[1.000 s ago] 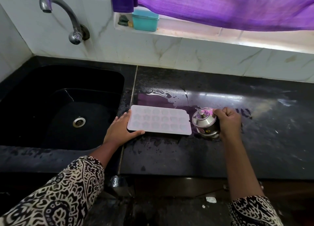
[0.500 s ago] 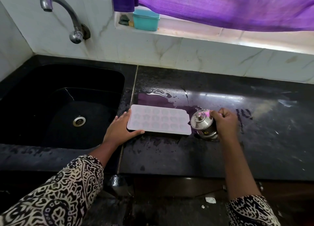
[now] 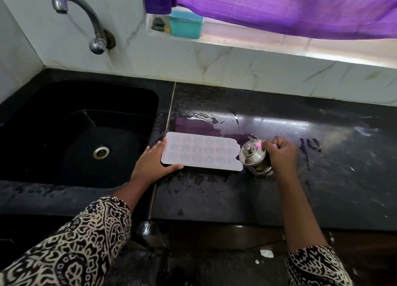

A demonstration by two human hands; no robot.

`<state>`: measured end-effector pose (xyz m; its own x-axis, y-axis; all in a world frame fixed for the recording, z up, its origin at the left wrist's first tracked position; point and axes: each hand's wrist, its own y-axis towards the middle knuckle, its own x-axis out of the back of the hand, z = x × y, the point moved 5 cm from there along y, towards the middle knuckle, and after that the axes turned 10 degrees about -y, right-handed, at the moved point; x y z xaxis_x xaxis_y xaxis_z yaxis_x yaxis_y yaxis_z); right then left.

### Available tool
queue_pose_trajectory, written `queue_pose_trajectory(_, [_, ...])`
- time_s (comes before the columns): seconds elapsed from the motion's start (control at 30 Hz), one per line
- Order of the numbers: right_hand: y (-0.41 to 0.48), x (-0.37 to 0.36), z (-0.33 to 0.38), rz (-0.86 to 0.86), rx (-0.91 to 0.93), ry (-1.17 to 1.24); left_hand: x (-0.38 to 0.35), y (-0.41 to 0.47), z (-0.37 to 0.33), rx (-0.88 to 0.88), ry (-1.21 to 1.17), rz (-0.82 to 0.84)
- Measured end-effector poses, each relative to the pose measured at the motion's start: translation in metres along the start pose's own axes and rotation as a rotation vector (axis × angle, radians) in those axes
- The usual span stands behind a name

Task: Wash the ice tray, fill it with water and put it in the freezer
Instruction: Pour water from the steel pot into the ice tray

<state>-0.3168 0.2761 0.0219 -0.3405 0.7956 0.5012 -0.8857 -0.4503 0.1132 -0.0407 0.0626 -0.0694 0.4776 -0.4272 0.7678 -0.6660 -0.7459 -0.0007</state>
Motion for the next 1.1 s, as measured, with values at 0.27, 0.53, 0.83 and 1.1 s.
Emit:
queue_pose_trajectory(0.27, [0.0017,-0.0039,0.0006,0.03,0.006,-0.017,0.002,-0.0019,-0.0028,-0.002,-0.016,-0.008])
queue_pose_trajectory(0.53, [0.0021,-0.0035,0.0001,0.034,0.021,-0.053,0.0007,-0.0006,-0.0015,-0.004,-0.012,-0.004])
queue_pose_trajectory(0.83, [0.0052,-0.0055,-0.0038,0.036,0.03,-0.049,0.0001,0.0003,-0.0001,-0.007,-0.014,-0.011])
queue_pose_trajectory(1.1, [0.0089,-0.0087,-0.0064,0.036,0.021,-0.05,-0.0018,0.002,0.0028,-0.008,-0.01,-0.011])
